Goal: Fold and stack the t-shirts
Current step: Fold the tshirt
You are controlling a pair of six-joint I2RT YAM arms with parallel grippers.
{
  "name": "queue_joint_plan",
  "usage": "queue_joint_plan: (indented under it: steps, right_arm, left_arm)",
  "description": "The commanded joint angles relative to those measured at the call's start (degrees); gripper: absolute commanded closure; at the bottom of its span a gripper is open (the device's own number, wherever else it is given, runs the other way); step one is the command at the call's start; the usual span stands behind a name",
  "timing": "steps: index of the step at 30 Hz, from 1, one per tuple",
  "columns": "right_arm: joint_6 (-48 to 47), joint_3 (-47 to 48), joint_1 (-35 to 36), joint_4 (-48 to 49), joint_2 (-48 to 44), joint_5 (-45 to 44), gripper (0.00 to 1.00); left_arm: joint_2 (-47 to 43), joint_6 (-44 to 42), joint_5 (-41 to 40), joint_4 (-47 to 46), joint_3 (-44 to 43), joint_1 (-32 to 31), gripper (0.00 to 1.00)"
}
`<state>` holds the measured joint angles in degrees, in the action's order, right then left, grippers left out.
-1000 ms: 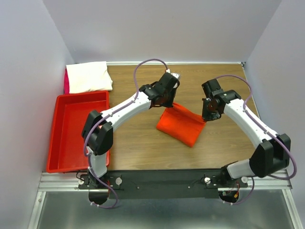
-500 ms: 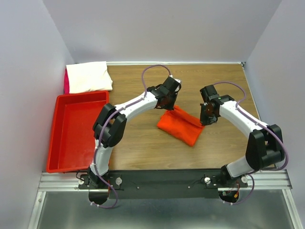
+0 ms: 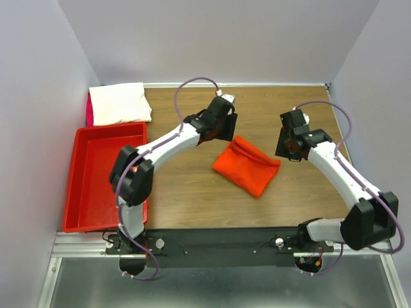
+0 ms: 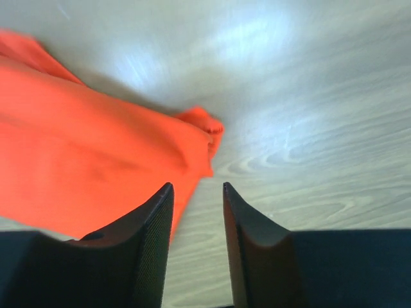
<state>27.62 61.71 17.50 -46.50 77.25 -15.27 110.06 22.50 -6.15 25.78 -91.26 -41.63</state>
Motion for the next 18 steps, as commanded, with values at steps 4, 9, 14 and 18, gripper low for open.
queue_joint_plan:
  steps: [4,9,14,18]
  right_arm:
    - [2.27,0.16,-0.45,5.44,-9.39,2.87,0.53]
    - [5.95,-13.26,-0.88,23.44,-13.35,24.65,0.53]
    - [11.74,-25.91,-6.05,40.48,-13.27,34.24,0.53]
    - [15.36,-31.82,-11.87,44.65,-10.99,39.78,0.54]
  left_arm:
    - [-13.55,1.05,-0.09,-9.34,8.28,-0.03,0.32]
    - [-10.76,-0.61,10.68,-17.4,14.62,-0.12,0.49]
    - [-3.99,-1.41,16.7,-22.09,14.28,-0.21,0.57]
    - [-0.37,1.92,17.14,-21.82,15.76,-0.21,0.62]
